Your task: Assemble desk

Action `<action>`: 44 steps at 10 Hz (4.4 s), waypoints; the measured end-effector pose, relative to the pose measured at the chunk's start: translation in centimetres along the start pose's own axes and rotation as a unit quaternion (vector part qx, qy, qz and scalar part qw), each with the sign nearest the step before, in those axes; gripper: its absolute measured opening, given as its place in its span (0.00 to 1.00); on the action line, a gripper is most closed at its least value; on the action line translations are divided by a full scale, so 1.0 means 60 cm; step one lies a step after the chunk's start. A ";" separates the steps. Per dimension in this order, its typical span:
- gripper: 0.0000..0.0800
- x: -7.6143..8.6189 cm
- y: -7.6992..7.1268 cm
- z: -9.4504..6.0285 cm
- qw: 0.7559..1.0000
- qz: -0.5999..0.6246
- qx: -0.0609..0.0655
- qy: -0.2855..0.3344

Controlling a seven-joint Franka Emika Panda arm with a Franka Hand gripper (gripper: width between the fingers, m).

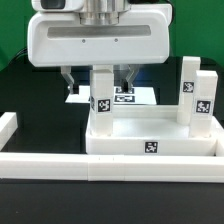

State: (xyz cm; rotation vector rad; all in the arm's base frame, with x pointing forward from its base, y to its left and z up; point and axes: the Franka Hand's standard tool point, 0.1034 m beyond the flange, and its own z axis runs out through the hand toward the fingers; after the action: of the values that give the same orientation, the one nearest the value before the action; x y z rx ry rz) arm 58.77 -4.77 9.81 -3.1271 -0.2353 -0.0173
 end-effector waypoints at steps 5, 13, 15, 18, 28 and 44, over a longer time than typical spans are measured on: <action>0.47 0.000 0.003 0.000 0.999 -0.044 -0.004 0.001; 0.36 -0.003 0.001 0.002 0.950 0.313 0.011 -0.008; 0.36 -0.002 0.003 0.002 0.908 0.417 0.030 -0.003; 0.36 -0.002 0.003 0.002 0.855 0.518 0.030 -0.006; 0.36 -0.006 0.011 0.002 0.539 0.840 0.063 0.003; 0.81 -0.005 0.012 0.008 0.682 0.729 0.059 0.011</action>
Offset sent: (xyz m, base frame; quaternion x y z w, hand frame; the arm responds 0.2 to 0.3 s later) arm 0.0000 0.0000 0.0000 0.0000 0.0000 0.0000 1.0000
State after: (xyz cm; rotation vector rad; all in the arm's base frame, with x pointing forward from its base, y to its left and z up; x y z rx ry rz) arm 58.58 -5.52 9.35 -2.2173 2.0366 -0.0259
